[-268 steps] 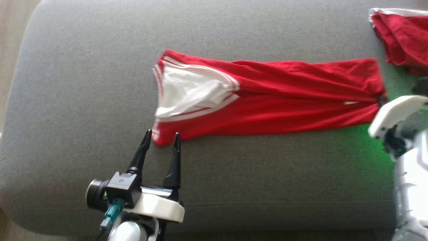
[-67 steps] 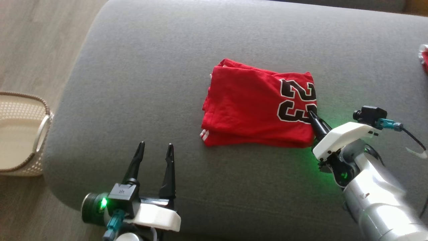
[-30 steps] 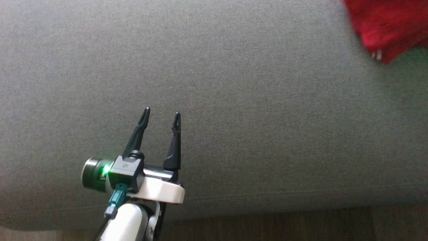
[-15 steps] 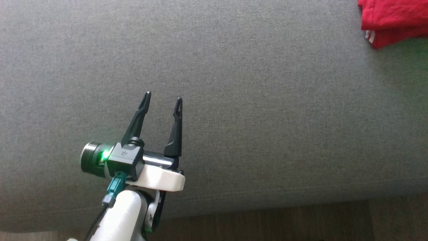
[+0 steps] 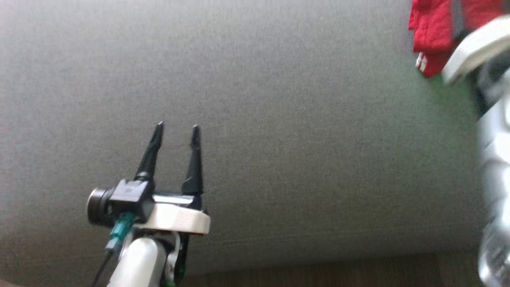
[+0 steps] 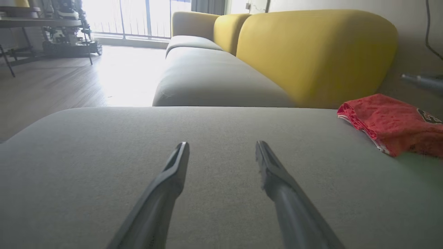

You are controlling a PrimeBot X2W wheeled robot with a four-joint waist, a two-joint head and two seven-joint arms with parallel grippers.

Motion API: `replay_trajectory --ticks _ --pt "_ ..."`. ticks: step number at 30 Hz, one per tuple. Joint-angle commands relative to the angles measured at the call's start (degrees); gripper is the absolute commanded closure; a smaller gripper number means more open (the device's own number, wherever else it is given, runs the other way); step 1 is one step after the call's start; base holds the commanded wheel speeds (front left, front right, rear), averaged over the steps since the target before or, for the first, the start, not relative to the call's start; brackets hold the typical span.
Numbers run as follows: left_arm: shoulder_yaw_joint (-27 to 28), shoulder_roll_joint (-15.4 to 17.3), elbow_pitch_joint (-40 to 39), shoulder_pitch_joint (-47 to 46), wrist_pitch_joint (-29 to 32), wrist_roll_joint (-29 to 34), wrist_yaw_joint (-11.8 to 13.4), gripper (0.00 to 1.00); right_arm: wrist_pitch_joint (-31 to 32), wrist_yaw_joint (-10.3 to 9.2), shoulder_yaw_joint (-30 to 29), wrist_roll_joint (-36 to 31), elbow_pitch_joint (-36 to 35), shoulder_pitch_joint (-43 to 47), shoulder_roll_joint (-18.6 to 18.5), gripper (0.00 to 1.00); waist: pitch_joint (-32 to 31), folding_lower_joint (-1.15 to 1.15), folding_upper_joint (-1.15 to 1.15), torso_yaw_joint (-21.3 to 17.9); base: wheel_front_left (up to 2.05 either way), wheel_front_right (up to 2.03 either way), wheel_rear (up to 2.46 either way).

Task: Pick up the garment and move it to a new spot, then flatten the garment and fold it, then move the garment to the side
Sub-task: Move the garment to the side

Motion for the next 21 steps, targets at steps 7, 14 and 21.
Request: replay_trajectory --ticks 7,14,21 --pt "4.81 -0.08 -1.34 2.96 -0.33 -3.84 1.18 0.00 -0.51 -0.02 4.81 -0.99 -18.26 16.78 8.56 0.00 -6.53 0.01 0.00 2.04 0.00 0.00 0.00" --pt "6.17 -0.08 -0.56 5.07 -0.33 -4.41 0.55 0.00 -0.52 -0.02 8.69 4.41 -35.91 34.38 9.33 0.00 -10.76 0.01 0.00 3.33 0.00 0.00 0.00" --pt "7.21 -0.08 -1.82 9.06 -0.33 -2.83 -0.48 0.00 -0.52 -0.02 8.50 6.26 -46.70 48.08 9.35 0.00 -15.63 0.01 0.00 3.69 0.00 0.00 0.00"
